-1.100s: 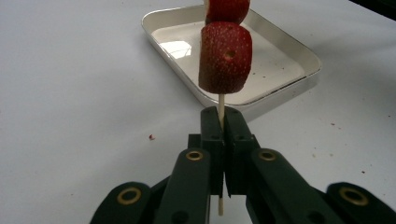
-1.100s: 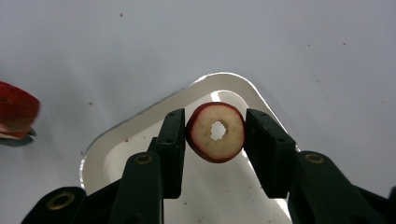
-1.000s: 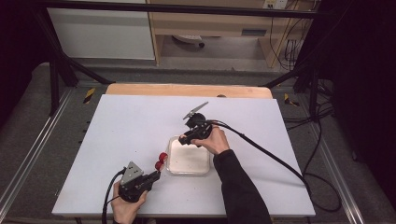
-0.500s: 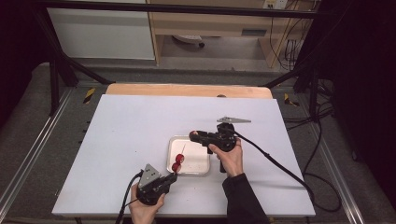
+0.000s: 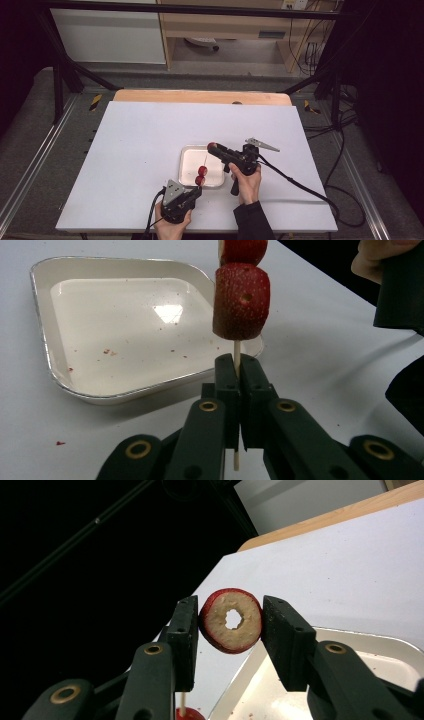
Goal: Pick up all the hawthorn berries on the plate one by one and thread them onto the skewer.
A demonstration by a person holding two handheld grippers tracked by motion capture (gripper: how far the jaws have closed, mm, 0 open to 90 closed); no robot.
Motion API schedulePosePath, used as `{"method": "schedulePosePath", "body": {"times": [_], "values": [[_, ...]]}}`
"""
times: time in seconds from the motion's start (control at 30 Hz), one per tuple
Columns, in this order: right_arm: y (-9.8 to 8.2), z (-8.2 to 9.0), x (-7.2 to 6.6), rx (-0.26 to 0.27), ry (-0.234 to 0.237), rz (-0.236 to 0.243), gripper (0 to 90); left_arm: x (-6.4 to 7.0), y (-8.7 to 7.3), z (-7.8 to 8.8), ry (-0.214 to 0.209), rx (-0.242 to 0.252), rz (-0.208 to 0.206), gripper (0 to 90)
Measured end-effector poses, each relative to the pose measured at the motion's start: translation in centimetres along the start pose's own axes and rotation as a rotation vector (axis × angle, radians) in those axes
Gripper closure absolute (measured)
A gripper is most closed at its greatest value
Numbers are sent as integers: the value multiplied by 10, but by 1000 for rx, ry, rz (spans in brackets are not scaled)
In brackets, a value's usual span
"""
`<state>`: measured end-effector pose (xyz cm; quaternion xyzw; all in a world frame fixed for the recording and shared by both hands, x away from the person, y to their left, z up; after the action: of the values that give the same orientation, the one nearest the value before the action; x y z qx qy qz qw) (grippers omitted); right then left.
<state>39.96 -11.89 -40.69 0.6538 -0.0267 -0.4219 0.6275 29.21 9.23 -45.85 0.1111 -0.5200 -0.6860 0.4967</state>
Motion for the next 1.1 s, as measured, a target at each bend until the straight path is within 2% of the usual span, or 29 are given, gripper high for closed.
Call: {"method": "schedulePosePath", "body": {"times": [0.13,0.23,0.43,0.63,1.1], "values": [[-2,0,-2,29,4,-38,598,5,-4,-6,25,13,5,881],[-3,0,-3,49,1,-53,598,8,-5,-8,27,24,15,882],[-5,-2,-4,73,6,-90,598,10,-6,-13,33,15,49,882],[-6,-3,-4,79,14,-98,598,9,-4,-16,28,14,65,882],[-8,-3,-4,75,14,-90,599,10,-1,-18,23,17,68,881]]}}
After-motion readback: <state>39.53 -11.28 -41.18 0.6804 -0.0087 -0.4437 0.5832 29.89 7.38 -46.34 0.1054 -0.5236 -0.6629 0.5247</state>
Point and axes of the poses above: each handheld gripper's, and its own axes: z roughly backward along the jaws, y roughly out of its top, x roughly to its right, the point moved 1 cm from there along -z, roughly forward along the jaws, and after that the axes turned 7 degrees about z, right-handed, at the moved point
